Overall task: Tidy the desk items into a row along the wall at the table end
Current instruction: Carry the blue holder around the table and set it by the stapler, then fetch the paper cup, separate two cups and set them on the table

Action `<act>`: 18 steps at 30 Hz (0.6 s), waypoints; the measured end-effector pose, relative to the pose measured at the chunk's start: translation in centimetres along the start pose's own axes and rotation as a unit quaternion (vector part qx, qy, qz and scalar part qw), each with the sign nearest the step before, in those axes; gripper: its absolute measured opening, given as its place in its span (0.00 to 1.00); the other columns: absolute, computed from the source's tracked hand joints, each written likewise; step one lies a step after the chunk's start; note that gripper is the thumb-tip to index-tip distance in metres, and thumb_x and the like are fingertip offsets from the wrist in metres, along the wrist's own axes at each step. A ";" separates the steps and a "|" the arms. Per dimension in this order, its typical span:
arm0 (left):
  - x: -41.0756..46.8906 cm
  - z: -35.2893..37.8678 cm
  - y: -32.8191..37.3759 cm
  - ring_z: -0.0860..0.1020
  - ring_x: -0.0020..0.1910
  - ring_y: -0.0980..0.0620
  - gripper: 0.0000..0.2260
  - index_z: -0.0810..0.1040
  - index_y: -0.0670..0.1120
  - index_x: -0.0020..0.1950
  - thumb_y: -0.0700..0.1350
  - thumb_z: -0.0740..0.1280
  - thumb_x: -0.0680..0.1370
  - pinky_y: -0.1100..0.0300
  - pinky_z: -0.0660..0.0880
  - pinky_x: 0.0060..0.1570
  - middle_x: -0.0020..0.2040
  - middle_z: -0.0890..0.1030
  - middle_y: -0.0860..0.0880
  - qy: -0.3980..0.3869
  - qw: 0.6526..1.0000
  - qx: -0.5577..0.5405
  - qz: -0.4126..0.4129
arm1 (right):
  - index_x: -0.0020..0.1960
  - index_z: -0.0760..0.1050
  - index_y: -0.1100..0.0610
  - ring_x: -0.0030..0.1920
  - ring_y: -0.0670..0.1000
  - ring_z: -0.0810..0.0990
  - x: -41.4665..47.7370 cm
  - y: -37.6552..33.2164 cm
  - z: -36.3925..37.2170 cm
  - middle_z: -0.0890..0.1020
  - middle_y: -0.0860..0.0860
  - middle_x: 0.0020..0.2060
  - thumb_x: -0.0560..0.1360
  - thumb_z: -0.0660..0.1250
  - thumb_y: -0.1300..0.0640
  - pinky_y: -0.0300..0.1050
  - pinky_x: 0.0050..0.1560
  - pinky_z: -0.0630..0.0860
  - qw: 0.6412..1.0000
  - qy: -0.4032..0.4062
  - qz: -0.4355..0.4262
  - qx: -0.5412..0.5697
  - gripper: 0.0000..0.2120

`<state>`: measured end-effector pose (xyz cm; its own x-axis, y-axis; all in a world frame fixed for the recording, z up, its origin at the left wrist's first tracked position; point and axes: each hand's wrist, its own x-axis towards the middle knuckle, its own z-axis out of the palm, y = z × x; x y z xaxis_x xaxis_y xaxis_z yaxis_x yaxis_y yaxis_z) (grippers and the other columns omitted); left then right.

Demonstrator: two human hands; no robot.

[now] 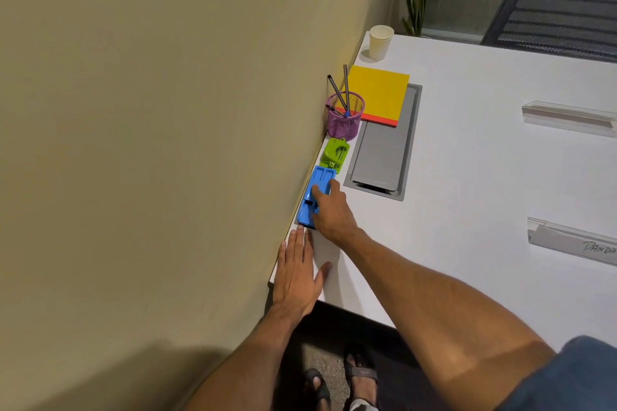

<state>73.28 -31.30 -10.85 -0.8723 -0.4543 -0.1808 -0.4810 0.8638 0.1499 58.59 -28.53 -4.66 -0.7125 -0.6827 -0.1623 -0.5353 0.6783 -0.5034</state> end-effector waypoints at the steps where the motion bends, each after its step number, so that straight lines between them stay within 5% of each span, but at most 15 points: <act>1: 0.0 -0.1 0.1 0.40 0.79 0.47 0.36 0.35 0.45 0.77 0.66 0.41 0.78 0.52 0.39 0.77 0.80 0.41 0.44 -0.006 1.000 0.005 -0.001 | 0.74 0.60 0.56 0.67 0.60 0.66 0.0 0.2 -0.2 0.59 0.60 0.72 0.80 0.62 0.56 0.52 0.61 0.75 1.000 -0.013 -0.008 -0.021 0.25; 9: -0.8 -2.8 1.2 0.43 0.79 0.48 0.33 0.41 0.44 0.79 0.62 0.45 0.81 0.51 0.38 0.76 0.80 0.44 0.45 -0.027 0.998 0.040 0.032 | 0.75 0.59 0.58 0.73 0.59 0.62 -3.5 2.7 -3.6 0.61 0.57 0.74 0.79 0.60 0.49 0.56 0.64 0.71 0.997 0.012 0.019 -0.080 0.27; 18: 0.7 -10.0 6.7 0.49 0.79 0.45 0.31 0.50 0.43 0.79 0.59 0.49 0.82 0.47 0.44 0.76 0.80 0.49 0.43 0.057 0.997 0.042 0.034 | 0.74 0.60 0.61 0.68 0.59 0.68 -10.1 5.0 -10.4 0.68 0.58 0.69 0.80 0.59 0.47 0.54 0.63 0.71 0.992 0.046 0.044 -0.108 0.28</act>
<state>68.57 -28.04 -0.31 -0.9094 -0.4117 -0.0597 -0.4153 0.9066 0.0747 58.38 -15.46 3.28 -0.7933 -0.5979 -0.1149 -0.5476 0.7831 -0.2948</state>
